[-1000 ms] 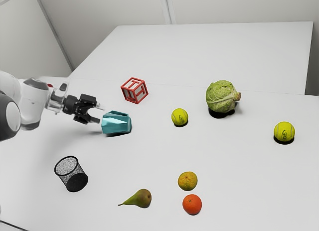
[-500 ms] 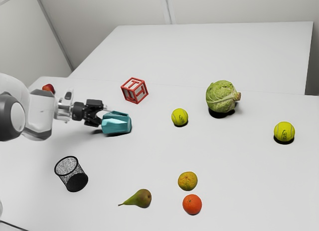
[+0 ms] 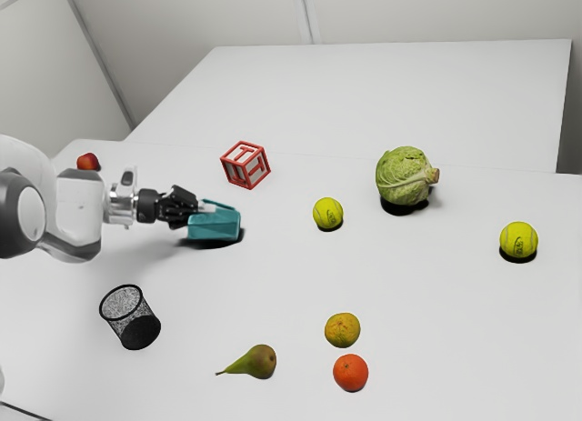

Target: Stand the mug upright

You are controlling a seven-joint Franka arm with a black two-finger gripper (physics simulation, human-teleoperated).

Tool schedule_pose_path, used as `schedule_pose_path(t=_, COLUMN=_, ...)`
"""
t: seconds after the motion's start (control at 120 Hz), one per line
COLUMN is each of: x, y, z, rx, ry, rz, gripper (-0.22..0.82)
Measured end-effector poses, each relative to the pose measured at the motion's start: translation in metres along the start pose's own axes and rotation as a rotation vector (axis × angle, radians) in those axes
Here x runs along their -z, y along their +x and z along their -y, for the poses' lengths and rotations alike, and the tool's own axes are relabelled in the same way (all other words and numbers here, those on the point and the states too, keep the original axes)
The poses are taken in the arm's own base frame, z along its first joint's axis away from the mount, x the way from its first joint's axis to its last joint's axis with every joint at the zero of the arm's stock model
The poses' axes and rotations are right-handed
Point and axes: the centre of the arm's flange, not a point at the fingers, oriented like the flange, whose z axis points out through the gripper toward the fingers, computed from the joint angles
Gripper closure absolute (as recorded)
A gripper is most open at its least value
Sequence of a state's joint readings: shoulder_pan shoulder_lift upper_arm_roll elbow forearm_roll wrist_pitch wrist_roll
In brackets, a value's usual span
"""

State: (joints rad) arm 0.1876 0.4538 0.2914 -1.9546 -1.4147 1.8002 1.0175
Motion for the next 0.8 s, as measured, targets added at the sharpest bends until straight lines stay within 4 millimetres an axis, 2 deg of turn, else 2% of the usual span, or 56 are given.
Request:
schedule_pose_path(t=0.1, x=0.005, y=0.006, z=-0.016, rx=-0.026, ry=-0.015, rz=-0.016, gripper=0.74)
schedule_pose_path(t=0.217, x=0.014, y=0.015, z=-0.050, rx=-0.092, ry=-0.003, rz=-0.007, gripper=0.76)
schedule_pose_path(t=0.3, x=0.026, y=0.027, z=-0.071, rx=-0.181, ry=0.093, rz=0.073, gripper=0.77)
schedule_pose_path(t=0.375, x=0.025, y=0.033, z=-0.082, rx=-0.257, ry=0.210, rz=0.183, gripper=0.77)
schedule_pose_path(t=0.617, x=-0.033, y=0.040, z=-0.142, rx=-0.539, ry=0.639, rz=0.530, gripper=0.78)
schedule_pose_path(t=0.8, x=-0.066, y=0.041, z=-0.154, rx=-0.575, ry=0.822, rz=0.544, gripper=0.79)
